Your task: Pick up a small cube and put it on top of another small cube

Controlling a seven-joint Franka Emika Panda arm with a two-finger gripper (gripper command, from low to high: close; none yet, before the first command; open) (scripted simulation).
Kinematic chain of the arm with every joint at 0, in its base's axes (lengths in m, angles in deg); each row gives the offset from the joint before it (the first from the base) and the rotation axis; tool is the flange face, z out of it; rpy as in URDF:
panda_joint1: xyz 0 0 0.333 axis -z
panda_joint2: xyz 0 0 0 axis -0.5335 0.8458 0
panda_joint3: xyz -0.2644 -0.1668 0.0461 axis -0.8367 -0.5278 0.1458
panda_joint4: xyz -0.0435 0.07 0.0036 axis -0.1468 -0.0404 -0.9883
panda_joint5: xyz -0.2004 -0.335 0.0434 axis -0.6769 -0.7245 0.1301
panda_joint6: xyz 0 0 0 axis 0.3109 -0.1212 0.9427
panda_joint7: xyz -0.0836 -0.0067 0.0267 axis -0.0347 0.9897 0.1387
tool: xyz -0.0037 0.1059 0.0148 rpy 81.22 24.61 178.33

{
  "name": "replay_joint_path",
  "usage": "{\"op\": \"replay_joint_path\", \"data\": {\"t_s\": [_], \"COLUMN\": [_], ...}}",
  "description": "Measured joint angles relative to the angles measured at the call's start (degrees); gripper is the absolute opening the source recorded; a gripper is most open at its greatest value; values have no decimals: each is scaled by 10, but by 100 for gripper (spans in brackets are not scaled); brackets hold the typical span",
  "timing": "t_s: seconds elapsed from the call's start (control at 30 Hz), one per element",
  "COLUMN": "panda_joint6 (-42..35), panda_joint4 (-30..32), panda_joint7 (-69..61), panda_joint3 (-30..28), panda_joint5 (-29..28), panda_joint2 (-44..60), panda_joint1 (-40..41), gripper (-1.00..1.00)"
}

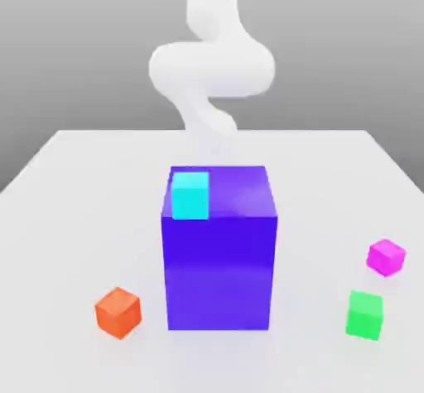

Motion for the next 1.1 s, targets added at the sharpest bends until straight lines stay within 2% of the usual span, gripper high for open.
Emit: {"op": "replay_joint_path", "data": {"t_s": [0.3, 0.57, 0.73, 0.93, 0.97, 1.1], "panda_joint6": [110, 205, 264, 358, 369, 369], "panda_joint4": [87, 162, 207, 191, 188, 188], "panda_joint7": [-244, -441, -530, -482, -476, -476], "panda_joint3": [42, 105, 143, 73, 61, 61], "panda_joint5": [8, 1, -47, -139, -146, -147], "panda_joint2": [192, 356, 461, 586, 601, 601], "panda_joint1": [-168, -287, -358, -417, -428, -428], "gripper": [0, 0, 0, 0, -100, -100]}}
